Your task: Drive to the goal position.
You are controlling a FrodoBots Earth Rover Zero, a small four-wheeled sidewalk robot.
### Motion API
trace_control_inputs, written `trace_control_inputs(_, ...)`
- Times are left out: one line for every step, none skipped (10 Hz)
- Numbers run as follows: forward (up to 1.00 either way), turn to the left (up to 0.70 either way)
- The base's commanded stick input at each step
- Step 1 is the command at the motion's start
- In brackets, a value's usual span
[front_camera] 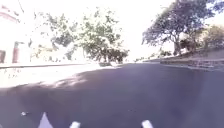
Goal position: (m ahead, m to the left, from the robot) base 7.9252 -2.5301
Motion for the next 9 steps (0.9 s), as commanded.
trace_control_inputs(0.70, -0.35)
trace_control_inputs(0.70, -0.35)
trace_control_inputs(0.70, -0.35)
trace_control_inputs(0.70, -0.35)
trace_control_inputs(0.70, -0.35)
trace_control_inputs(0.70, -0.35)
trace_control_inputs(0.70, -0.35)
trace_control_inputs(0.70, -0.35)
trace_control_inputs(0.70, -0.35)
